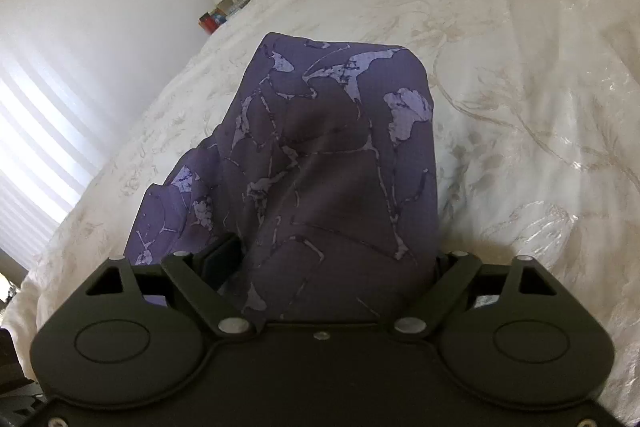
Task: Fold large clothes
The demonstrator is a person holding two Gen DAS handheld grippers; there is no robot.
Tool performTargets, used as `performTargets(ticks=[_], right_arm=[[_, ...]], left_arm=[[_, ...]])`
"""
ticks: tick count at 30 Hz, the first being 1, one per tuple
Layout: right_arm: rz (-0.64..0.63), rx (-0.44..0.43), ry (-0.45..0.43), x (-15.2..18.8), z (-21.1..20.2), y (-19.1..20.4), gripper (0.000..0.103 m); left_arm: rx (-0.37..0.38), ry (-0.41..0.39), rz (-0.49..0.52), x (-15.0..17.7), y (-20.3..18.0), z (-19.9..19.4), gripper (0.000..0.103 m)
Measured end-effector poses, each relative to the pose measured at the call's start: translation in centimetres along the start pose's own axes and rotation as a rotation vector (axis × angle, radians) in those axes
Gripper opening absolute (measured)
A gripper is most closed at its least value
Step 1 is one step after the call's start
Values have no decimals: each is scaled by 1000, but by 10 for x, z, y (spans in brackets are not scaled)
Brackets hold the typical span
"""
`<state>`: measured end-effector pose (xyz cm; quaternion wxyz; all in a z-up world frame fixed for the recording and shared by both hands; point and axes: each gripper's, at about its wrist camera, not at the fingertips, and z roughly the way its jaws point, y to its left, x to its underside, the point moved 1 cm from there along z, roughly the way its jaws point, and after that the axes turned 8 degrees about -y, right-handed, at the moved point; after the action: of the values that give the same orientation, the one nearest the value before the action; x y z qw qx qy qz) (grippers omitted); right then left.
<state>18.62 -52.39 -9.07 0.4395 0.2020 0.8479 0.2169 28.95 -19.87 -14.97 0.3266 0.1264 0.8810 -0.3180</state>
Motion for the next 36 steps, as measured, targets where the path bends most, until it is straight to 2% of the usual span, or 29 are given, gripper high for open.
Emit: performTargets(ticks=[3,8,17,21,28,33,36], right_arm=[[-21,16,1,-7,-7,-6,91],[-43,50,-7,-24,0,-1,95],[-73,156,-43,-16,-35,14,102],[-32,207,-50,-5,-53,20,102],[55,215,-101,20,-98,39,102],[37,215,-167,31,-139,67,102],[-7,251,-203,40,-160,86,102]], left_arm=[[-11,-3,3,2,-7,4,93],[-40,0,12,2,-6,-11,93],[-143,-28,132,3,-21,-43,92],[-182,-67,197,7,-26,-65,92],[-252,-171,258,15,-36,-114,92],[-293,-270,269,20,-40,-155,92],[-308,-313,267,24,-42,-177,92]])
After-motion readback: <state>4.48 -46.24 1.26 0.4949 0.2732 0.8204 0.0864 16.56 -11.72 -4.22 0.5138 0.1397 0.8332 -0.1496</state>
